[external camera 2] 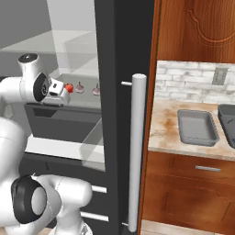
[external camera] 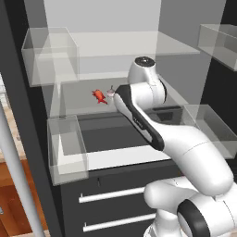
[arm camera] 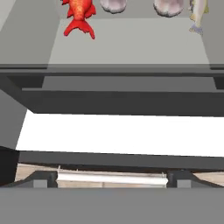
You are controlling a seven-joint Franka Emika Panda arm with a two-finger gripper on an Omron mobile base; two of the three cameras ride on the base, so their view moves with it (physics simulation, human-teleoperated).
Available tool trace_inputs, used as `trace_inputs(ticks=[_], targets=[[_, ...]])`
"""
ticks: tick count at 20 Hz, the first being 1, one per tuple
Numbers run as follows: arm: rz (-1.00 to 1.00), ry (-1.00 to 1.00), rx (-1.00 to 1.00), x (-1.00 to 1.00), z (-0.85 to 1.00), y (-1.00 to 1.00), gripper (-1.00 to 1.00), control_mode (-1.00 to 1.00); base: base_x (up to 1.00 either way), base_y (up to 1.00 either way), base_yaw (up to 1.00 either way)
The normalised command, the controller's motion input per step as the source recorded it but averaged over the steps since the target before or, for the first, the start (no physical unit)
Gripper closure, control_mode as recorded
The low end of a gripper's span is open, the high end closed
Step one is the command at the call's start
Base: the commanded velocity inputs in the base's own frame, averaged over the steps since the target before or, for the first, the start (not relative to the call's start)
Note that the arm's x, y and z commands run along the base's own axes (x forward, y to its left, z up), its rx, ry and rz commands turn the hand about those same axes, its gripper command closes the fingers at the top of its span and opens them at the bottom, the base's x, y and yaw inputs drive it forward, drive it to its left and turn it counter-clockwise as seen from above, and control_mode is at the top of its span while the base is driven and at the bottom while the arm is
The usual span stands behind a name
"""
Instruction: Place one garlic and one fish in each tupperware on the nearby counter, to pack two identical lunches.
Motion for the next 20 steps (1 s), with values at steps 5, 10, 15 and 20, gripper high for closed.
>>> trace_inputs(ticks=[5,10,15,20], targets=[[0.0,0.0,0.0,0.52,0.0,0.11,-1.0,-1.0,0.0,0.0,0.0],[0.0,0.0,0.0,0.48,-0.05,0.14,-1.0,-1.0,0.0,0.0,0.0],[-0.02,-0.01,0.0,0.45,-0.11,0.26,-1.0,-1.0,0.0,0.0,0.0],[-0.1,-0.12,0.0,0.23,-0.07,0.35,-1.0,-1.0,0.0,0.0,0.0]])
